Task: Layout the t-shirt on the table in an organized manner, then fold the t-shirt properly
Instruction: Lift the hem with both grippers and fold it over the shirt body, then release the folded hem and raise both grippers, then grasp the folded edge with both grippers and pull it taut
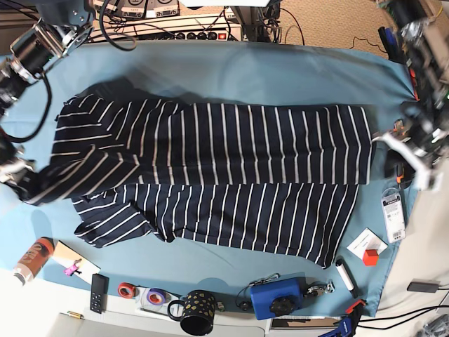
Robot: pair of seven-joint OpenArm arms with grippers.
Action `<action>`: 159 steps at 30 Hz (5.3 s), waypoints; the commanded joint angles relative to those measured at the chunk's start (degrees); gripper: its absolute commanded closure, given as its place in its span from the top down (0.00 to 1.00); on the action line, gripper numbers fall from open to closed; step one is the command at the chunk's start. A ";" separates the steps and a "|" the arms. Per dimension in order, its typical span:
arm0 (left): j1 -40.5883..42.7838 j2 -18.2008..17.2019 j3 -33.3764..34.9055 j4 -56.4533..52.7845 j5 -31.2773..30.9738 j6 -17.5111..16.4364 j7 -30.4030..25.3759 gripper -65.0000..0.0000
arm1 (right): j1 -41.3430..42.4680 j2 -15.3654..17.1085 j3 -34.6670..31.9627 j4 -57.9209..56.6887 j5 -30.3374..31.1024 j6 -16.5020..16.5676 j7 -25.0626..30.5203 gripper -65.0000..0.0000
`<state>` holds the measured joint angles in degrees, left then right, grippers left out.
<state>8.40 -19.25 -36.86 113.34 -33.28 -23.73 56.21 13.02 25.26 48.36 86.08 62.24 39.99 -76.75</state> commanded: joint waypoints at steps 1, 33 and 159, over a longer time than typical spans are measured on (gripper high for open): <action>1.05 -0.90 -2.38 1.55 -2.27 0.11 -0.72 0.42 | 0.87 2.12 1.86 1.14 3.04 0.01 0.76 0.32; 8.44 -0.87 -15.45 1.97 -14.38 -3.34 -0.70 0.42 | 3.04 4.57 -23.80 0.81 -9.75 -1.44 0.74 0.32; 2.62 0.98 -1.90 -22.53 -33.20 -12.20 23.10 0.00 | -30.49 6.88 3.87 0.83 0.04 0.01 -3.25 0.00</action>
<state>11.14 -17.15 -38.37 89.82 -65.23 -35.88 79.55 -17.80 30.28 51.42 86.08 61.54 39.99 -81.23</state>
